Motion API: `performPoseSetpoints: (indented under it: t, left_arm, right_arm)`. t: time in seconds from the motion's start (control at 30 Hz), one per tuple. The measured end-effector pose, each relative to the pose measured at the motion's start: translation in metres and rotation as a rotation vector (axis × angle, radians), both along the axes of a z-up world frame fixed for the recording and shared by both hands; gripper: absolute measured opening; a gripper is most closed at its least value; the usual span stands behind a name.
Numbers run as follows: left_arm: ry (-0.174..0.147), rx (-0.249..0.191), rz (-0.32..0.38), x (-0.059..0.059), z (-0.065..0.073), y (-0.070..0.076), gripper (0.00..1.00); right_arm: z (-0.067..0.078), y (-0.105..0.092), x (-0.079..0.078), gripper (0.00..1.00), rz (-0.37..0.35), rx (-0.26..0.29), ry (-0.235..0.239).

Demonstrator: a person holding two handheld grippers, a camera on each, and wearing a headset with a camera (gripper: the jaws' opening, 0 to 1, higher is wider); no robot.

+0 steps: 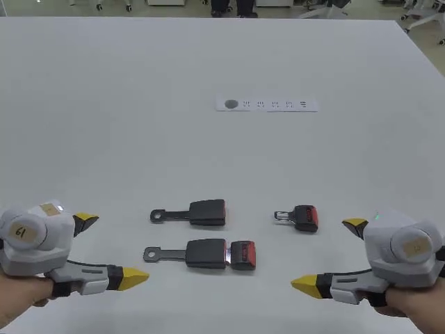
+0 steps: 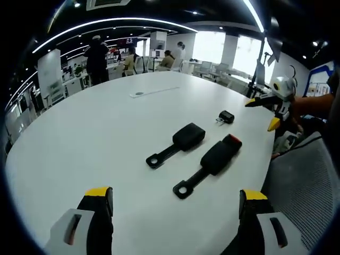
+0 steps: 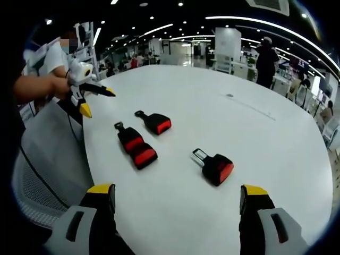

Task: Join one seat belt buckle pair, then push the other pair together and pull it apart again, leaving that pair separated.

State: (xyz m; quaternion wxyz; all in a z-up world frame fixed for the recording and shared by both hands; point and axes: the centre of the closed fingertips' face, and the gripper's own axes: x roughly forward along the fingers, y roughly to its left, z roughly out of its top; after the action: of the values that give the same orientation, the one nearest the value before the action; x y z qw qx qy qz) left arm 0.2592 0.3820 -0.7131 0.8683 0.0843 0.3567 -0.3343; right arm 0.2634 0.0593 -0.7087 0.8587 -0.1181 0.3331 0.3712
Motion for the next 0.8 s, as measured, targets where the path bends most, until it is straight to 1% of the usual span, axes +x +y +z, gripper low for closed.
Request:
performPoseSetpoints:
  t: [0.07,0.1,0.2,0.23,0.27,0.3,0.37,0.43,0.47,0.5,0.53,0.63,0.8]
  left_arm:
    - [-0.001,0.012,-0.006,-0.002,-0.002,0.001,1.0]
    - [0.0,0.012,-0.01,-0.003,-0.003,0.0,1.0]
    - [-0.019,0.009,-0.015,-0.003,-0.001,0.0,1.0]
    - [-0.025,0.006,-0.013,-0.003,0.001,-0.002,1.0]
    - [-0.027,0.005,-0.011,-0.003,0.002,-0.003,1.0]
    - [-0.032,0.002,-0.009,-0.003,0.003,-0.003,1.0]
    - [-0.044,-0.008,-0.01,-0.004,0.006,-0.004,1.0]
    - [-0.044,-0.02,-0.019,-0.006,0.009,-0.008,1.0]
    - [-0.042,-0.019,-0.023,-0.007,0.01,-0.01,1.0]
    - [-0.038,-0.009,-0.026,-0.009,0.008,-0.01,1.0]
    - [-0.041,-0.006,-0.028,-0.009,0.008,-0.009,1.0]
    - [-0.051,-0.011,-0.015,-0.009,0.012,-0.009,1.0]
    - [-0.06,-0.001,-0.008,-0.01,0.012,-0.005,1.0]
  right_arm:
    - [-0.001,-0.001,0.001,0.99,-0.01,0.007,0.0]
    - [0.0,0.0,-0.002,0.99,-0.014,0.008,0.003]
    - [0.0,-0.001,-0.003,0.99,-0.021,0.0,-0.006]
    - [0.006,-0.004,0.004,0.99,-0.048,-0.009,-0.056]
    - [0.012,-0.002,0.005,0.99,-0.05,0.009,-0.08]
    - [0.015,0.0,0.002,0.99,-0.05,0.023,-0.059]
    - [0.017,0.002,0.003,0.99,-0.057,0.039,-0.052]
    - [0.018,0.005,0.001,0.99,-0.038,0.026,-0.062]
    - [0.017,0.005,0.001,0.99,-0.031,0.016,-0.061]
    - [0.015,0.004,0.001,0.99,-0.028,0.014,-0.057]
    - [0.015,0.004,0.0,0.99,-0.027,0.014,-0.057]
    - [0.016,0.004,0.0,0.99,-0.029,0.015,-0.056]
    - [0.014,0.003,-0.002,0.99,-0.024,0.006,-0.055]
